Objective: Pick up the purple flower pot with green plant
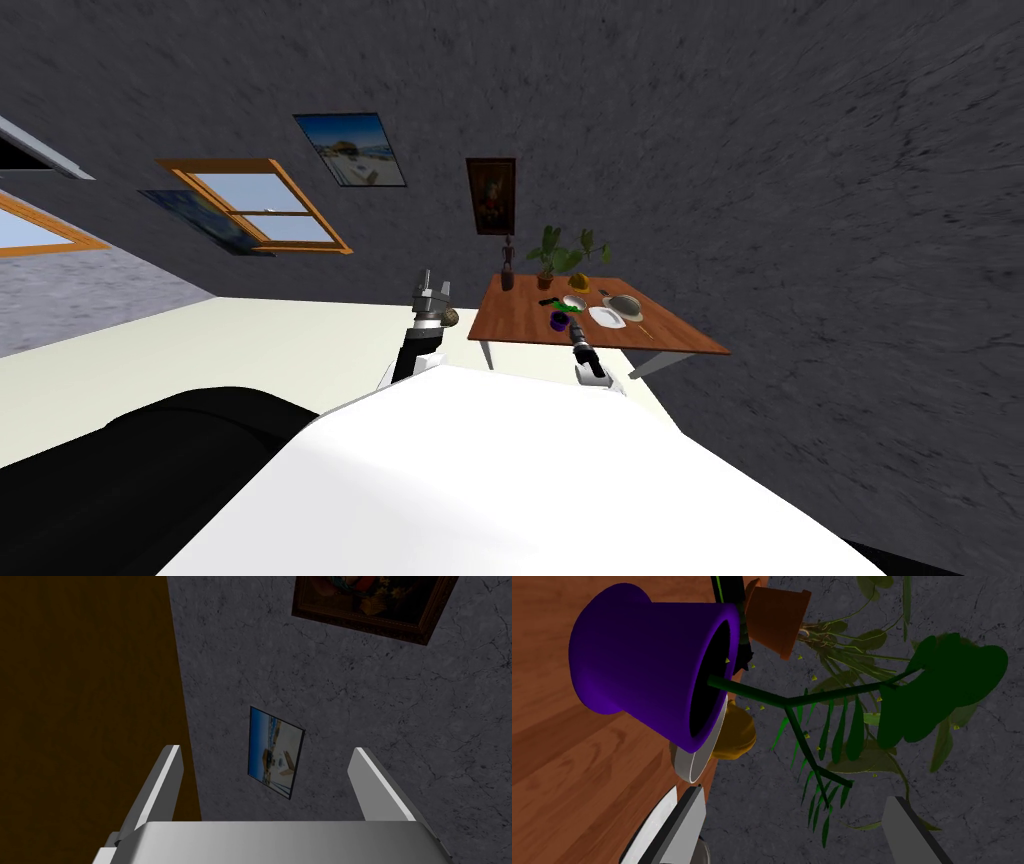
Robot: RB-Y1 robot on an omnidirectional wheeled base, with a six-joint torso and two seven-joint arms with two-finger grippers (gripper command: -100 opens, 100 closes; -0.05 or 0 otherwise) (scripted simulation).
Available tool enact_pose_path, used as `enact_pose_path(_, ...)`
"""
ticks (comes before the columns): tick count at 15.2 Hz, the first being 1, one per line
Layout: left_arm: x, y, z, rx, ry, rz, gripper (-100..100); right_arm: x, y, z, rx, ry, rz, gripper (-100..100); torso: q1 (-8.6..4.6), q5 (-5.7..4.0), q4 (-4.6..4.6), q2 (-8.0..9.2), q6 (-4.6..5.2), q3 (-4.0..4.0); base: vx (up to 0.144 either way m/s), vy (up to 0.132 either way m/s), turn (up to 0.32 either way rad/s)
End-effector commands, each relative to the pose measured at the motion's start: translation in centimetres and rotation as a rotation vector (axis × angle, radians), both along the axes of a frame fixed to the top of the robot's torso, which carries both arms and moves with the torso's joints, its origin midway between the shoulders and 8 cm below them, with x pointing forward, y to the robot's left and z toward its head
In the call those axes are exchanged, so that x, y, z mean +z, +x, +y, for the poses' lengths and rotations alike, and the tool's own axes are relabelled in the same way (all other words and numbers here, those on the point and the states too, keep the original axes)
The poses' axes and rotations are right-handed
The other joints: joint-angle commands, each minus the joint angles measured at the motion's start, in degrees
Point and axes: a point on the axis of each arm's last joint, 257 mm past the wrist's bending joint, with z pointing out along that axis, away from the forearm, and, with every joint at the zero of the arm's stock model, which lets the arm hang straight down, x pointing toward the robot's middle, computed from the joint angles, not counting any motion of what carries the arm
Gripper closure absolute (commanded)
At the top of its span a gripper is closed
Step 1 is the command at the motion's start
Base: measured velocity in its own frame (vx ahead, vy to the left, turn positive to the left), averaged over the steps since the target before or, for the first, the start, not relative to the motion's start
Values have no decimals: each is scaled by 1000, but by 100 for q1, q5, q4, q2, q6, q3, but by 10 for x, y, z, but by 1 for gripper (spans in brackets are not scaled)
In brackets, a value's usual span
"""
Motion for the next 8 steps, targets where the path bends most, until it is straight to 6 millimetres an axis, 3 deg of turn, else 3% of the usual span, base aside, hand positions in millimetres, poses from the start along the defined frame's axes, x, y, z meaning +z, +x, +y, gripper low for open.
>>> enact_pose_path(1, 0, 0, 0, 0, 0, 0, 0, -1, 1, -14, 7, -107, 6, -100, 0, 0, 0, 0, 0, 0, 8, 78, -31)
enact_pose_path(3, 0, 0, 0, 0, 0, 0, 0, -1, 1, -14, 12, -139, 6, -100, 5, 1, 0, 1, 1, 1, 8, 79, -35)
enact_pose_path(4, 0, 0, 0, 0, 0, 0, 0, -1, 2, -25, 15, -213, 13, -100, 2, 1, 1, 2, 0, 1, 11, 77, -32)
enact_pose_path(8, 0, 0, 0, 0, 0, 0, 0, -2, 3, -36, 28, -340, 21, -100, -1, 0, 0, 0, 1, 0, 16, 72, -31)
